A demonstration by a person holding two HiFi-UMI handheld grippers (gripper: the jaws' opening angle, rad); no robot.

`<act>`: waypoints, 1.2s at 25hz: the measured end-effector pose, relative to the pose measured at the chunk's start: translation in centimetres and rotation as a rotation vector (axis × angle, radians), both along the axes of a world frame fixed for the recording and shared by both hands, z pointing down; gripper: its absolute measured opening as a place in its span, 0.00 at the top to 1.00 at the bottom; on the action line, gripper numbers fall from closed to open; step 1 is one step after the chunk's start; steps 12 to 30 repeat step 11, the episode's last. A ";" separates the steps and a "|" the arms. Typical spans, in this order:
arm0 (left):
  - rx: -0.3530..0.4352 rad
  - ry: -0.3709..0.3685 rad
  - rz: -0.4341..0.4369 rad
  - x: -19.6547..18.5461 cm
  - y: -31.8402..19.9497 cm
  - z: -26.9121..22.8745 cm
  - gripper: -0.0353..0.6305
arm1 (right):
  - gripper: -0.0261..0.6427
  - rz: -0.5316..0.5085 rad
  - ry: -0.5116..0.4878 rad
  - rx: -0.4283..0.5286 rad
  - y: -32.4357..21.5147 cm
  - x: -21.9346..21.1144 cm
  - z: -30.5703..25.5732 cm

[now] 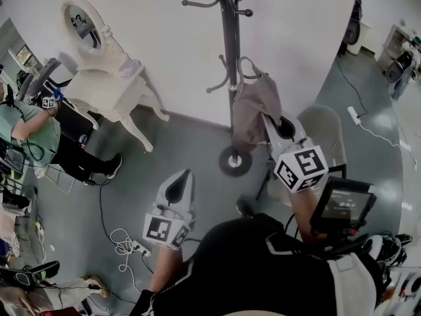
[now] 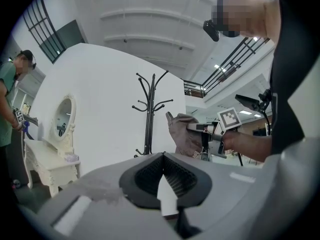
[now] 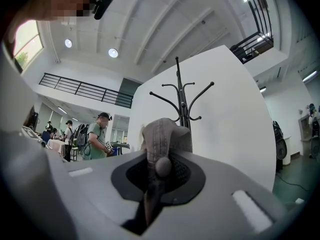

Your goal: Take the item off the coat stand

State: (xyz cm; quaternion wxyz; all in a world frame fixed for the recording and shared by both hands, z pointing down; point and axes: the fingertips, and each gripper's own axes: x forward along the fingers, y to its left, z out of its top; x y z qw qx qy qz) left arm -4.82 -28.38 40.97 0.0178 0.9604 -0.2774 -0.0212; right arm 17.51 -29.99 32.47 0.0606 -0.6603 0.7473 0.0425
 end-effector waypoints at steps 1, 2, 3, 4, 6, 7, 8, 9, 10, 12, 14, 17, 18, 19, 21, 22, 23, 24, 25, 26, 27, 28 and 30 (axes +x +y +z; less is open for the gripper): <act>0.003 0.002 0.004 0.0 0.0 -0.1 0.96 | 0.93 0.002 0.000 0.001 0.0 0.0 -0.1; 0.005 0.005 0.005 0.1 0.1 -0.2 0.96 | 0.93 0.004 0.002 0.002 0.0 0.0 -0.2; 0.005 0.007 0.005 0.1 0.1 -0.2 0.96 | 0.93 0.004 0.006 0.003 0.0 0.0 -0.3; 0.004 0.009 0.003 0.0 0.1 -0.2 0.96 | 0.93 0.005 0.009 0.003 0.0 0.0 -0.3; 0.000 0.010 -0.006 -0.3 0.1 -0.1 0.96 | 0.93 0.003 0.013 0.003 0.0 -0.1 -0.3; -0.001 0.011 -0.014 -0.4 0.1 -0.1 0.96 | 0.93 -0.001 0.015 0.004 -0.1 -0.3 -0.4; -0.001 0.011 -0.021 -0.6 0.0 -0.2 0.96 | 0.93 -0.007 0.016 0.006 -0.2 -0.4 -0.4; 0.000 0.011 -0.026 -0.7 -0.1 -0.2 0.96 | 0.93 -0.013 0.015 0.008 -0.3 -0.5 -0.5; 0.000 0.010 -0.028 -0.7 -0.1 -0.1 0.96 | 0.93 -0.017 0.014 0.010 -0.4 -0.6 -0.5; 0.000 0.008 -0.030 -0.7 -0.2 -0.1 0.96 | 0.93 -0.020 0.012 0.011 -0.4 -0.6 -0.5; 0.000 0.008 -0.030 -0.7 -0.2 -0.1 0.96 | 0.93 -0.020 0.012 0.011 -0.4 -0.6 -0.5; 0.000 0.008 -0.030 -0.7 -0.2 -0.1 0.96 | 0.93 -0.020 0.012 0.011 -0.4 -0.6 -0.5; 0.000 0.008 -0.030 -0.7 -0.2 -0.1 0.96 | 0.93 -0.020 0.012 0.011 -0.4 -0.6 -0.5; 0.000 0.008 -0.030 -0.7 -0.2 -0.1 0.96 | 0.93 -0.020 0.012 0.011 -0.4 -0.6 -0.5; 0.000 0.008 -0.030 -0.7 -0.2 -0.1 0.96 | 0.93 -0.020 0.012 0.011 -0.4 -0.6 -0.5; 0.000 0.008 -0.030 -0.7 -0.2 -0.1 0.96 | 0.93 -0.020 0.012 0.011 -0.4 -0.6 -0.5; 0.000 0.008 -0.030 -0.7 -0.2 -0.1 0.96 | 0.93 -0.020 0.012 0.011 -0.4 -0.6 -0.5; 0.000 0.008 -0.030 -0.7 -0.2 -0.1 0.96 | 0.93 -0.020 0.012 0.011 -0.4 -0.6 -0.5; 0.000 0.008 -0.030 -0.7 -0.2 -0.1 0.96 | 0.93 -0.020 0.012 0.011 -0.4 -0.6 -0.5; 0.000 0.008 -0.030 -0.7 -0.2 -0.1 0.96 | 0.93 -0.020 0.012 0.011 -0.4 -0.6 -0.5; 0.000 0.008 -0.030 -0.7 -0.2 -0.1 0.96 | 0.93 -0.020 0.012 0.011 -0.4 -0.6 -0.5; 0.000 0.008 -0.030 -0.7 -0.2 -0.1 0.96 | 0.93 -0.020 0.012 0.011 -0.4 -0.6 -0.5; 0.000 0.008 -0.030 -0.7 -0.2 -0.1 0.96 | 0.93 -0.020 0.012 0.011 -0.4 -0.6 -0.5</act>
